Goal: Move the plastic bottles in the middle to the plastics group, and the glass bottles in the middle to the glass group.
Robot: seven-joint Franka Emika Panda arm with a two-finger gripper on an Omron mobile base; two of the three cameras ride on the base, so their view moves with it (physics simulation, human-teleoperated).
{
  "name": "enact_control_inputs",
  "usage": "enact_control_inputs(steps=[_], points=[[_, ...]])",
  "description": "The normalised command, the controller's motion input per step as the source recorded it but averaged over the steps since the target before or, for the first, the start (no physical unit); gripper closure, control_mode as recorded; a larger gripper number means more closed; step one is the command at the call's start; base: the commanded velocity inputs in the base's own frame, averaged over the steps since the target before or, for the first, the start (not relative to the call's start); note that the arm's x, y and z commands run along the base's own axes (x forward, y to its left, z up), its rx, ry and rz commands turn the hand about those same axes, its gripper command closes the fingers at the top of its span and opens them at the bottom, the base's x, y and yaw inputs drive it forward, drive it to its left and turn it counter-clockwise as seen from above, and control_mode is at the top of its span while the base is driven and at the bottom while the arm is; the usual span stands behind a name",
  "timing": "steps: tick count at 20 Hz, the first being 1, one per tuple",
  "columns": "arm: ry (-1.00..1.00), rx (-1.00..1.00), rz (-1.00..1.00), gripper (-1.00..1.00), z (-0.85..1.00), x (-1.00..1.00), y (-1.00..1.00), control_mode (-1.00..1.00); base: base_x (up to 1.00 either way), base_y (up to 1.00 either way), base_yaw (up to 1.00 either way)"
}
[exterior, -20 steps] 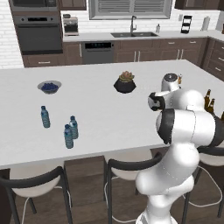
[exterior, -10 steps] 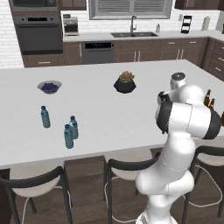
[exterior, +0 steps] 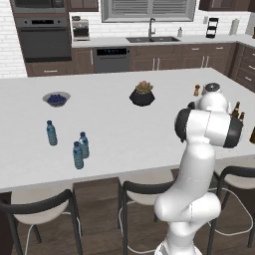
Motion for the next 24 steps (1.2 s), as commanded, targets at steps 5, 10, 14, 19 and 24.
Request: enact_control_inputs(steps=[5, 10, 14, 19, 24], points=[[-0.03, 0.02, -0.08, 1.00, 0.00, 0.02, -0.50, -1.00, 0.00, 0.00, 0.00], [-0.02, 0.02, -0.07, 1.00, -0.01, 0.00, -0.40, -1.00, 0.00, 0.00, 0.00], [0.00, 0.01, -0.03, 1.00, -0.10, 0.00, -0.11, -1.00, 0.00, 0.00, 0.00], [-0.05, 0.00, -0.03, 1.00, -0.03, -0.04, -0.05, -1.00, 0.00, 0.00, 0.00], [-0.12, 0.00, -0.02, 1.00, -0.13, -0.07, 0.00, -1.00, 0.00, 0.00, 0.00]])
